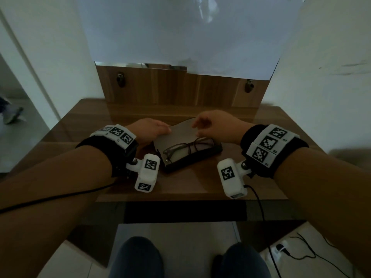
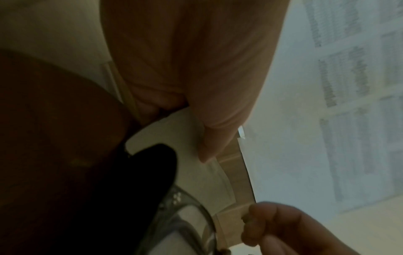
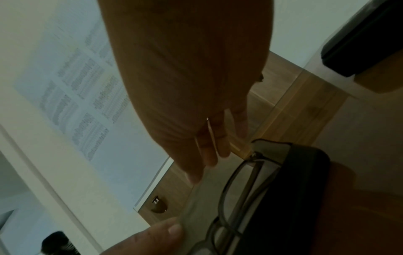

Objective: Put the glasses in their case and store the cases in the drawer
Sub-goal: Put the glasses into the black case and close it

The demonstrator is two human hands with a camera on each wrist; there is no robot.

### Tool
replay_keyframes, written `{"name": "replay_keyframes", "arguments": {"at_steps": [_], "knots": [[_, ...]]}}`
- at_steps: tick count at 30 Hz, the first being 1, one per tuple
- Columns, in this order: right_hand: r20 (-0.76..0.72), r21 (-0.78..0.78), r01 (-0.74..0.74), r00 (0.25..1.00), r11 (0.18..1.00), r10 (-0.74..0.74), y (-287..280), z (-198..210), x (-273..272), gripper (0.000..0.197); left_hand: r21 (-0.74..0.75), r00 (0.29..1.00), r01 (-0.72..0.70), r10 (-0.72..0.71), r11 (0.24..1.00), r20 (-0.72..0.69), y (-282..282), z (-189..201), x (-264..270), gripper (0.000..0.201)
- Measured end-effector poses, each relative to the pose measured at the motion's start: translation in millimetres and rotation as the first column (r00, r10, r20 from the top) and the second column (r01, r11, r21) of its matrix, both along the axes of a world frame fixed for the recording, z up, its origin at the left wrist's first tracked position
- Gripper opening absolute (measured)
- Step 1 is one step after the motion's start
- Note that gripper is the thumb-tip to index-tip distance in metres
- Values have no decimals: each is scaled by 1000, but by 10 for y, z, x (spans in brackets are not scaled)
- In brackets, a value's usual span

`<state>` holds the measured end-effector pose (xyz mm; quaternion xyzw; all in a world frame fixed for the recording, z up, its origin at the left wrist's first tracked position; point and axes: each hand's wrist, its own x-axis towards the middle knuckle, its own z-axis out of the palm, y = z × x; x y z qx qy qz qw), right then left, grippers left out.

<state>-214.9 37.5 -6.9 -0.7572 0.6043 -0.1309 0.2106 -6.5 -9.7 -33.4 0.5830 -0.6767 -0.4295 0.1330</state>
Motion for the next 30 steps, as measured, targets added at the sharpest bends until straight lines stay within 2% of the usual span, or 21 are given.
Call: {"name": "replay_keyframes", "arguments": {"at_steps": [2, 5, 8, 12, 17, 21, 30], "knots": [[99, -70, 90, 992, 993, -83, 9, 0, -66, 29, -76, 994, 62, -54, 995, 99, 47, 58, -28, 41], [186, -111, 183, 969, 977, -161, 27, 12, -159, 41, -138, 976, 152, -127, 979, 174, 115, 129, -84, 39], [108, -77, 171, 981, 982, -163, 41, 22, -230, 44, -150, 958, 218, -182, 964, 222, 178, 183, -132, 36], [50, -13, 155, 987, 988, -154, 60, -14, -270, 37, -125, 951, 248, -217, 961, 219, 233, 179, -197, 32], [54, 38, 168, 984, 985, -170, 97, -49, -278, 30, -81, 936, 263, -234, 961, 262, 280, 156, -239, 42], [37, 73, 184, 982, 980, -187, 141, -62, -299, 28, -42, 938, 268, -251, 962, 238, 332, 151, -256, 47], [60, 162, 241, 966, 957, -253, 290, -163, -305, 27, -61, 908, 309, -275, 949, 317, 466, 68, -315, 59]]}}
